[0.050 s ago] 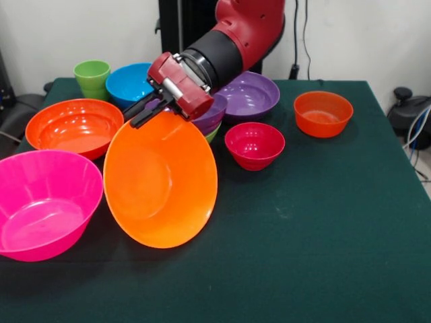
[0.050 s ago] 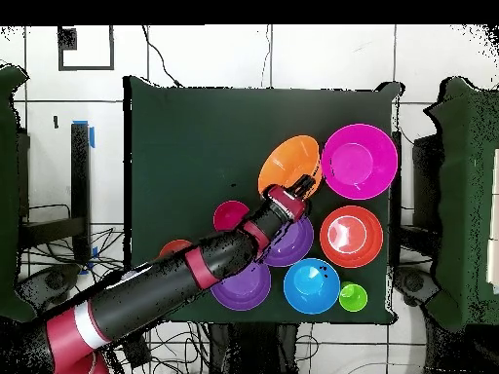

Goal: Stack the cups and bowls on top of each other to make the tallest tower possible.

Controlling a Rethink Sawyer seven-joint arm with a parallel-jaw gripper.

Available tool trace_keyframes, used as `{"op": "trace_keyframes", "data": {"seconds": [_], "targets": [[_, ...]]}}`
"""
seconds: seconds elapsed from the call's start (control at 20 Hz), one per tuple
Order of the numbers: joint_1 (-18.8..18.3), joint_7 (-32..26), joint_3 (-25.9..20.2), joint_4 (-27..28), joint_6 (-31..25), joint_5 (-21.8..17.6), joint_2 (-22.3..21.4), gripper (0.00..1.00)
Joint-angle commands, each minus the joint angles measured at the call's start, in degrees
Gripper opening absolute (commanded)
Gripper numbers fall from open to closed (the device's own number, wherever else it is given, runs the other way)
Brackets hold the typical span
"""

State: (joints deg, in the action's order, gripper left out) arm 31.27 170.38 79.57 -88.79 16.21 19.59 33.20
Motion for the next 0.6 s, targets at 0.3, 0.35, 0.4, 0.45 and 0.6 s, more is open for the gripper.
{"op": "trace_keyframes", "data": {"seconds": [0.3, 0.35, 0.4, 0.45, 0.6], "targets": [[0.0, -6.3, -6.8, 13.7, -13.2, -6.4, -3.8, 0.00], [-0.1, -6.6, -7.1, 14.3, -14.0, -7.3, -4.5, 0.00], [-0.3, -7.0, -8.0, 14.7, -14.7, -8.5, -5.7, 0.00], [-0.5, -7.4, -8.9, 15.1, -15.4, -9.7, -6.9, 0.00], [-1.0, -8.4, -11.6, 16.6, -18.3, -13.1, -10.2, 0.00]]}}
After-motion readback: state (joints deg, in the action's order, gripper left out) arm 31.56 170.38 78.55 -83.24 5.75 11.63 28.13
